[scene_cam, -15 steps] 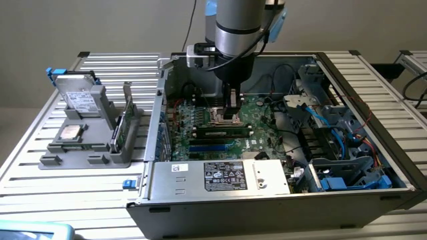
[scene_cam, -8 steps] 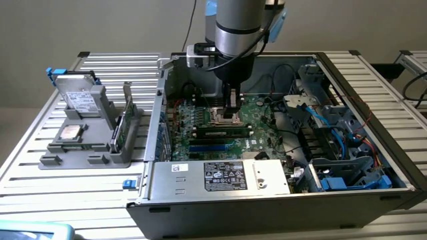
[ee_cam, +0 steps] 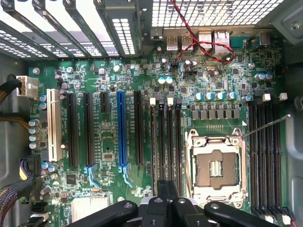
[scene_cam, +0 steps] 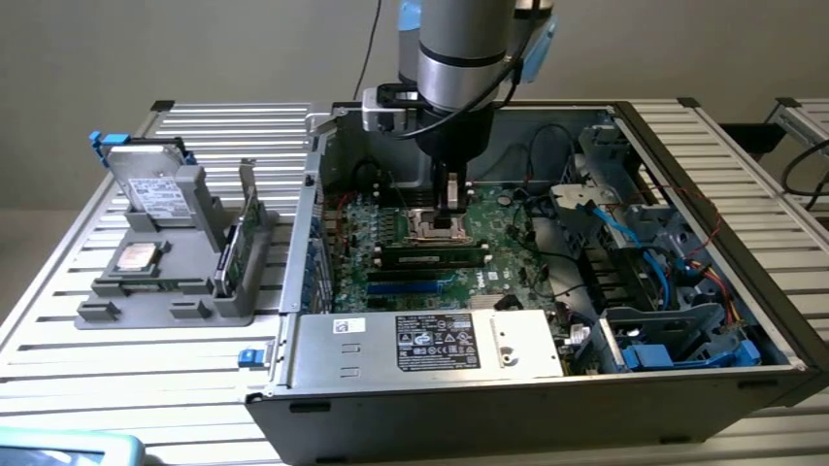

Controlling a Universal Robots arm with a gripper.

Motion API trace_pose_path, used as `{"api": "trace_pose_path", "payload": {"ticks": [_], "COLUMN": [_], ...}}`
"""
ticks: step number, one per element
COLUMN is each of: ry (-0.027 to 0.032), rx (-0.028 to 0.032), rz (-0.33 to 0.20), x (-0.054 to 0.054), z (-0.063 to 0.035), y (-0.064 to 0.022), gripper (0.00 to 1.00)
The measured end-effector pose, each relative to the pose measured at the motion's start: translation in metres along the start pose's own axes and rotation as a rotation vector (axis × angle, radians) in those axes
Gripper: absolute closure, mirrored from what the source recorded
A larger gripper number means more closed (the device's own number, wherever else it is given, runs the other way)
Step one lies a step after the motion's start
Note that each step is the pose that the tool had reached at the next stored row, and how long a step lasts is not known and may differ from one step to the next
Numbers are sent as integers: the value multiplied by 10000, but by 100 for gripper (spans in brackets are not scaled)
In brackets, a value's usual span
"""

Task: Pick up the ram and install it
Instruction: 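Press down the ram until it locks into place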

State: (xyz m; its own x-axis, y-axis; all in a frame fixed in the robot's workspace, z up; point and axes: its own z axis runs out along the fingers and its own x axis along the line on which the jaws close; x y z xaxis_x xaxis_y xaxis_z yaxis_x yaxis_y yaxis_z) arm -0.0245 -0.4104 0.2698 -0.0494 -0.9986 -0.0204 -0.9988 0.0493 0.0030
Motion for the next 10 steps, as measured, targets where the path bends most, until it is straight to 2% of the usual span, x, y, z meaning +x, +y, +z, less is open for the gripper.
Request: {"api": "trace_pose_path", "payload": {"ticks": [3,6,10], "ry": [-2,-2,-6], "rx": [0,0,-6], "rz": [1,4,22], "x": [-1,-2,36], "z": [6,28,75], "y": [-12,-71,-77], "gripper": [89,89,89]}}
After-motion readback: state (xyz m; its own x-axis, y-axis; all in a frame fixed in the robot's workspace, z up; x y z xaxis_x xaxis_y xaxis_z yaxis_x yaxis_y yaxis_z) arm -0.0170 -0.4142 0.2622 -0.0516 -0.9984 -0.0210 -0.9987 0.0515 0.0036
